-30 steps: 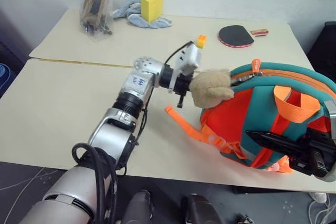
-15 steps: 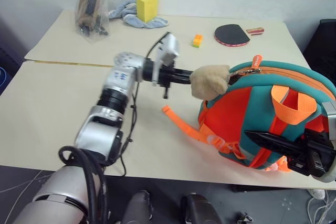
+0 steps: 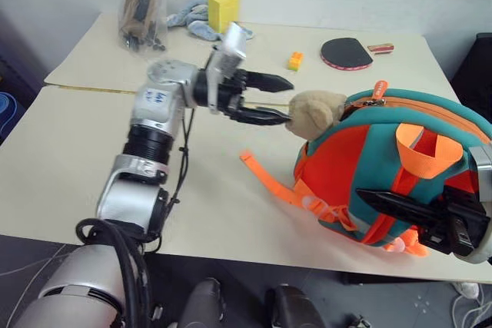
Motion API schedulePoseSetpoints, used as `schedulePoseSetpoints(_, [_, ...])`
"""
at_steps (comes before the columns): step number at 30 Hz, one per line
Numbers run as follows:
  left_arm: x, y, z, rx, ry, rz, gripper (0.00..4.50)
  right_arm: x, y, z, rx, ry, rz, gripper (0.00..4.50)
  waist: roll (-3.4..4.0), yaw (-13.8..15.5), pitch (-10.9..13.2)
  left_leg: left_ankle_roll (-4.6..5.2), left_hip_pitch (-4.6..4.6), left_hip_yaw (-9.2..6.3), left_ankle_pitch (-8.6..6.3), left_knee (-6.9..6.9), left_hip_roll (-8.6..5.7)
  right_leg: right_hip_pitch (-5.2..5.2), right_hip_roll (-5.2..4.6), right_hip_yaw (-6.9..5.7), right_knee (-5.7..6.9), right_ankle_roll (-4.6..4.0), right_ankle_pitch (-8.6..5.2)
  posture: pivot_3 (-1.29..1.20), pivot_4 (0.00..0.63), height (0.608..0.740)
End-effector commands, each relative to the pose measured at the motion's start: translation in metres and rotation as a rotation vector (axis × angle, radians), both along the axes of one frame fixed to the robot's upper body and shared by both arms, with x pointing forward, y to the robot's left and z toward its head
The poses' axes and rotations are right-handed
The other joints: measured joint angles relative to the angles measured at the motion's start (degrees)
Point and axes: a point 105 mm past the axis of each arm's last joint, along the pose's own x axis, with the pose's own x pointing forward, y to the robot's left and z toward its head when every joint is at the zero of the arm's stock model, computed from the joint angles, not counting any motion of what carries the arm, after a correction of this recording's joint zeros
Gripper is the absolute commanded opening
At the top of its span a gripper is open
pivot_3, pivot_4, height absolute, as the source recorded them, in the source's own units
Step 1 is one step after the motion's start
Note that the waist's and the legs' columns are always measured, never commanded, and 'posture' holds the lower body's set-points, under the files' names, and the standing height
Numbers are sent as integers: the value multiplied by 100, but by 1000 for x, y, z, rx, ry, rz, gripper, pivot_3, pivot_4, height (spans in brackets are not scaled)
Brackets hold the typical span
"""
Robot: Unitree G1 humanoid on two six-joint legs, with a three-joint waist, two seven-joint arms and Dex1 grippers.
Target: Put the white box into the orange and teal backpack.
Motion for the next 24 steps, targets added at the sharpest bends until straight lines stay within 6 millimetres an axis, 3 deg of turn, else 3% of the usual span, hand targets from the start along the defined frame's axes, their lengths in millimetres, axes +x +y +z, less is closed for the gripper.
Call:
schedulePoseSetpoints(1, [7, -20, -3, 47, -90, 49, 3648, -1, 2, 5, -7, -24, 17, 0, 0, -15, 0, 0, 0, 0, 0, -1, 0, 0, 0, 0, 1, 0, 0, 0, 150, 740])
schedulePoseSetpoints(3, [12, -25, -5, 45, -86, 79, 3648, -1, 2, 6, -7, -27, 16, 0, 0, -17, 0, 0, 1, 0, 0, -1, 0, 0, 1, 0, 2, 0, 0, 0, 150, 740])
schedulePoseSetpoints(6, [20, -19, -3, 54, -91, 109, 3078, -4, 1, 5, -7, -28, 3, 0, 0, -20, 0, 11, 1, 0, -6, 0, 0, 0, 1, 0, 2, 0, 0, 0, 150, 740])
schedulePoseSetpoints(11, [30, 2, -6, 90, -105, 153, 1595, -7, -2, 1, 2, -19, -29, 0, 0, -34, 0, 11, 1, 0, -6, -2, 0, 0, 0, -1, 1, 0, 0, 0, 150, 740])
schedulePoseSetpoints(14, [37, 19, -11, 120, -107, 191, 972, -9, -3, 0, 10, -18, -45, 0, 0, -59, 0, 10, 2, 0, -6, -1, 0, 0, 0, -1, 2, 0, 0, 0, 150, 740])
schedulePoseSetpoints(20, [57, 59, -43, 266, -126, 350, 908, -12, -8, -2, 17, -13, -76, 0, 0, -69, 0, 11, 4, 0, -6, -4, 2, -2, 2, 0, 5, 0, 0, 0, 150, 740])
schedulePoseSetpoints(24, [55, 50, -62, 295, -155, 324, 908, -12, -9, -4, 16, -10, -87, 0, -1, -29, 0, 14, 2, 0, -8, -3, 1, -1, -3, -1, 3, 0, 0, 0, 150, 740])
